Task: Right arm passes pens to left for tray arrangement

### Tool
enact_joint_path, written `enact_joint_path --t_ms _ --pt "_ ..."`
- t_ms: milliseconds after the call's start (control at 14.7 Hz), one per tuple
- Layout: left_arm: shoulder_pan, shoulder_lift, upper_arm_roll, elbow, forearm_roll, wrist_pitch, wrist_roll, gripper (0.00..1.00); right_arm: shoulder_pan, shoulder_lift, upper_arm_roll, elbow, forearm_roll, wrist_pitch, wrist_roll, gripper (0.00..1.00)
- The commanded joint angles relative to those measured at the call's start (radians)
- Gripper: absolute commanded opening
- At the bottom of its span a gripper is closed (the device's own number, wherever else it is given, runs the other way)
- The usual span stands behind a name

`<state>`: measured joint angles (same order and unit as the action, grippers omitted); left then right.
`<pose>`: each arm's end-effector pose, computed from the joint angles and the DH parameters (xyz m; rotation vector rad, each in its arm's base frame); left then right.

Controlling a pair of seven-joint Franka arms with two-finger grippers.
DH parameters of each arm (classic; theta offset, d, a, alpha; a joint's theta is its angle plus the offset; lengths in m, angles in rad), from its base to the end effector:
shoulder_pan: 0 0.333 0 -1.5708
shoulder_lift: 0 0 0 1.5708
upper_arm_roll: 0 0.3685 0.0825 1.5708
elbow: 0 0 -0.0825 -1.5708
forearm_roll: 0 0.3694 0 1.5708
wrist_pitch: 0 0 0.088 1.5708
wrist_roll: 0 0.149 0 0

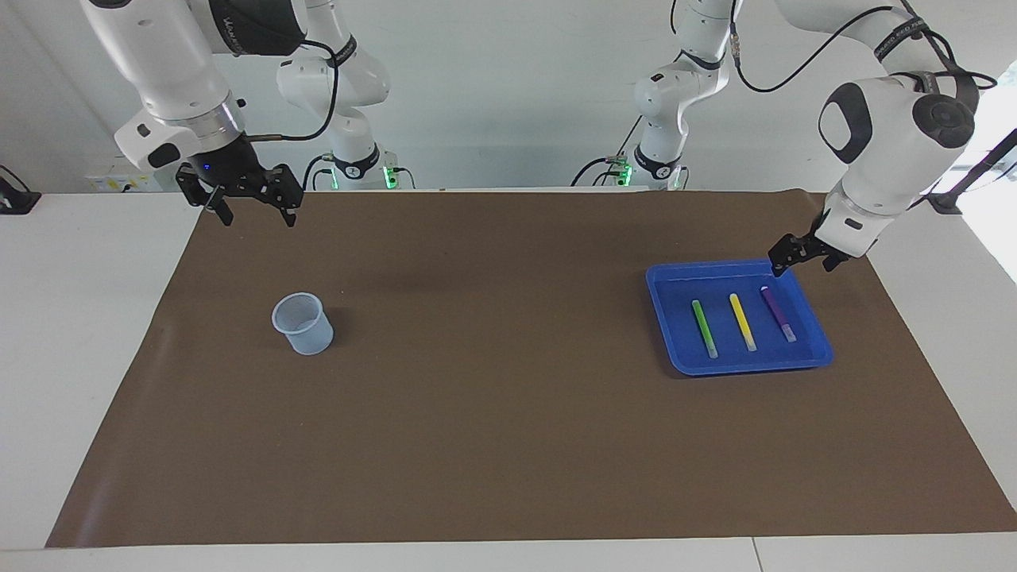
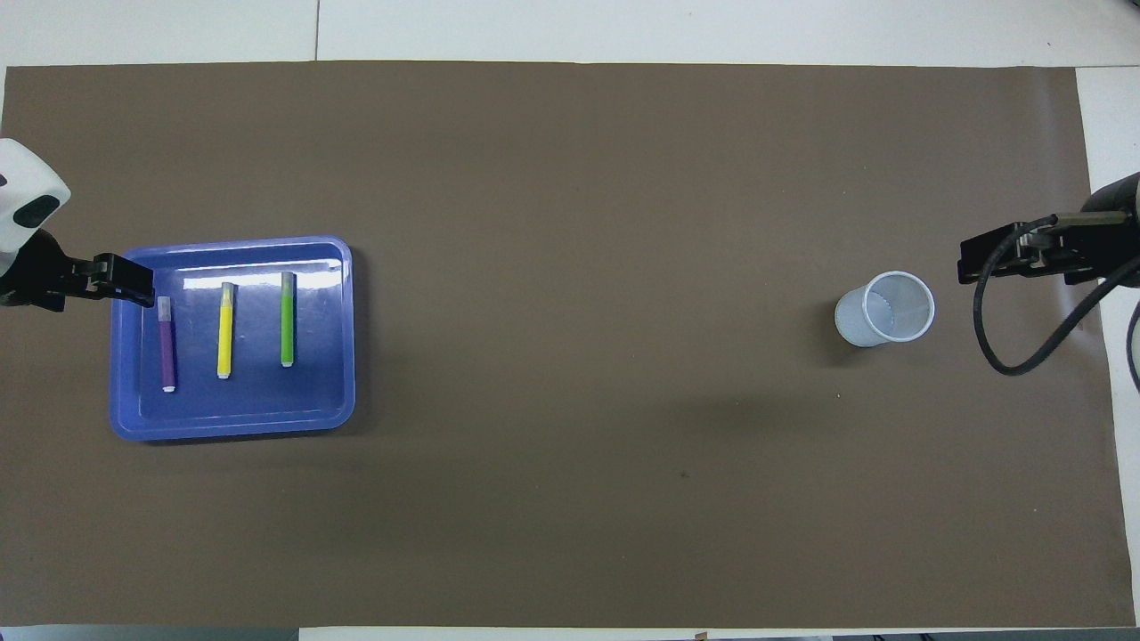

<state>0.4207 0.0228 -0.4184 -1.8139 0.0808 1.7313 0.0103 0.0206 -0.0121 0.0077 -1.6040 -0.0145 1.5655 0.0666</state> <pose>0.5405 0.0138 0.5260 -3.0681 0.0390 0.1593 0.5330 0.0129 0.6259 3.1249 -0.0597 -0.0401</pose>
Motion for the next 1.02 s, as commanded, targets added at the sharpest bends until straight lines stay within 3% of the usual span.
enact_joint_path --t_ms 0,340,476,953 --pt "-0.04 -0.079 0.036 0.001 -0.054 -0.109 -0.004 1.0 -0.008 -0.006 0.001 -0.007 0.021 -0.013 -0.033 1.0" --pt "-0.391 -0.087 0.367 0.162 -0.085 -0.283 -0.027 1.0 -0.008 -0.008 0.001 -0.007 0.021 -0.013 -0.033 1.0" --pt "-0.537 -0.087 0.514 0.18 -0.085 -0.289 -0.07 1.0 -0.008 -0.006 0.001 -0.007 0.021 -0.013 -0.033 1.0" --pt "-0.562 -0.087 0.498 0.165 -0.084 -0.231 -0.061 1.0 -0.008 -0.008 0.001 -0.007 0.021 -0.013 -0.033 1.0"
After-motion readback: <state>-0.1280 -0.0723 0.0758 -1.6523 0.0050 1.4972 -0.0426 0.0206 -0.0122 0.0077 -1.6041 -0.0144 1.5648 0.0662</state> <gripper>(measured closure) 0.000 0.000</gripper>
